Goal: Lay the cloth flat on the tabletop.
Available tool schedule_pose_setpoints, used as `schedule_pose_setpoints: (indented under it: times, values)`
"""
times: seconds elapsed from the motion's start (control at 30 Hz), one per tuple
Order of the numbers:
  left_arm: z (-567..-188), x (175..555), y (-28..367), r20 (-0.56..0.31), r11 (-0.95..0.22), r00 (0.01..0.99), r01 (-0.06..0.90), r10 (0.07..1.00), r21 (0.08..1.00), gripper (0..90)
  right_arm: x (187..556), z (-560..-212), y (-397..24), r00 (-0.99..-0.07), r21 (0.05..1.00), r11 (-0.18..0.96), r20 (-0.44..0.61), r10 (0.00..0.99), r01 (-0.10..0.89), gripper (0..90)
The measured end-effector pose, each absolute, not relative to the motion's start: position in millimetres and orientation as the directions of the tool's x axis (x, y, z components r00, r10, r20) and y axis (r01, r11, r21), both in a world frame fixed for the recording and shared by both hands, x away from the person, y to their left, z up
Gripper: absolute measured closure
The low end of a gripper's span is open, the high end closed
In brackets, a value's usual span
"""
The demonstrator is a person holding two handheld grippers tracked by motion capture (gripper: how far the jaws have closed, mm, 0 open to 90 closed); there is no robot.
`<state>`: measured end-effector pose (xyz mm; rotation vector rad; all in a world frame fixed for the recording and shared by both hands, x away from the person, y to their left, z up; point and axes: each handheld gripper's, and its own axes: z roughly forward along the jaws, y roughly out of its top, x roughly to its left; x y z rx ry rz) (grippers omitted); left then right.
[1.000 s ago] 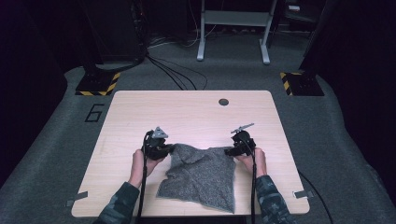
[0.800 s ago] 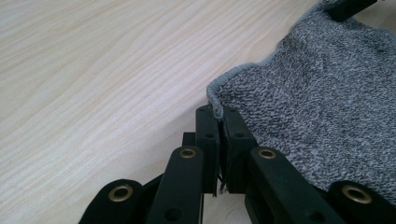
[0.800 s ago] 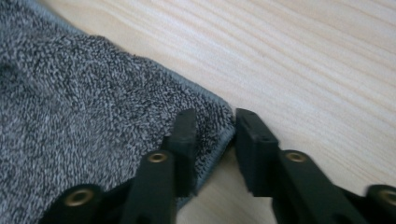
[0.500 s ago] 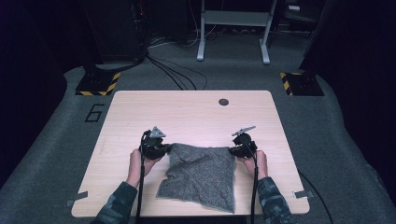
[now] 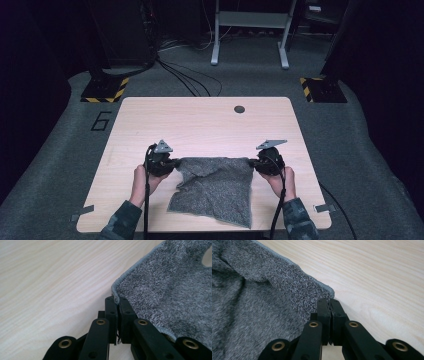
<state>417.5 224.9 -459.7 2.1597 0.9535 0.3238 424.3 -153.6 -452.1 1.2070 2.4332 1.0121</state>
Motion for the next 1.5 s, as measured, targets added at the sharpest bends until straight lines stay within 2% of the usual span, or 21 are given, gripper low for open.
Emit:
schedule_pose_setpoints:
  times: [0.2, 0.37, 0.47, 0.53, 0.63, 0.73, 0.83, 0.87, 0.9, 0.97, 1.13, 1.27, 1.5]
  values:
    - [-466, 429, 227, -0.068, -0.447, 0.689, 0.538, 0.721, 0.715, 87.2, 425, -452, -154, -0.632, 0.685, 0.424, 0.070, 0.772, 0.593, 88.8]
    - [-453, 485, 226, -0.042, -0.431, 0.672, 0.519, 0.739, 0.738, 87.7, 470, -439, -141, -0.608, 0.686, 0.437, 0.011, 0.794, 0.582, 89.1]
    - [-415, 518, 229, 0.013, -0.416, 0.642, 0.480, 0.766, 0.773, 87.7, 512, -405, -136, -0.592, 0.714, 0.446, -0.054, 0.804, 0.540, 89.0]
    - [-370, 530, 232, 0.062, -0.379, 0.610, 0.406, 0.790, 0.831, 87.8, 528, -364, -133, -0.584, 0.766, 0.437, -0.101, 0.806, 0.471, 89.0]
    - [-324, 524, 233, 0.150, -0.397, 0.607, 0.295, 0.780, 0.869, 87.7, 526, -315, -132, -0.577, 0.821, 0.443, -0.178, 0.797, 0.359, 88.8]
    - [-319, 505, 233, 0.196, -0.429, 0.626, 0.245, 0.755, 0.870, 87.6, 510, -298, -136, -0.580, 0.851, 0.434, -0.201, 0.789, 0.296, 88.5]
    - [-351, 486, 230, 0.200, -0.458, 0.652, 0.252, 0.731, 0.852, 87.4, 487, -321, -139, -0.606, 0.840, 0.463, -0.217, 0.765, 0.283, 88.1]
    - [-351, 486, 230, 0.200, -0.458, 0.652, 0.252, 0.731, 0.852, 87.4, 480, -335, -140, -0.615, 0.835, 0.470, -0.217, 0.759, 0.286, 88.1]
    - [-383, 474, 227, 0.182, -0.468, 0.664, 0.281, 0.725, 0.838, 87.4, 474, -351, -141, -0.621, 0.823, 0.482, -0.216, 0.754, 0.299, 88.0]
    - [-415, 461, 226, 0.154, -0.473, 0.681, 0.311, 0.716, 0.824, 87.4, 460, -385, -145, -0.644, 0.804, 0.502, -0.205, 0.737, 0.319, 88.0]
    - [-475, 431, 224, 0.064, -0.460, 0.708, 0.384, 0.703, 0.801, 86.6, 428, -458, -153, -0.654, 0.766, 0.476, -0.097, 0.751, 0.433, 87.6]
    - [-490, 414, 225, 0.028, -0.442, 0.709, 0.407, 0.704, 0.800, 84.3, 413, -481, -159, -0.646, 0.750, 0.458, -0.055, 0.761, 0.477, 87.4]
    - [-497, 397, 227, 0.003, -0.433, 0.716, 0.418, 0.698, 0.799, 83.2, 401, -485, -162, -0.642, 0.748, 0.449, -0.041, 0.766, 0.489, 87.0]
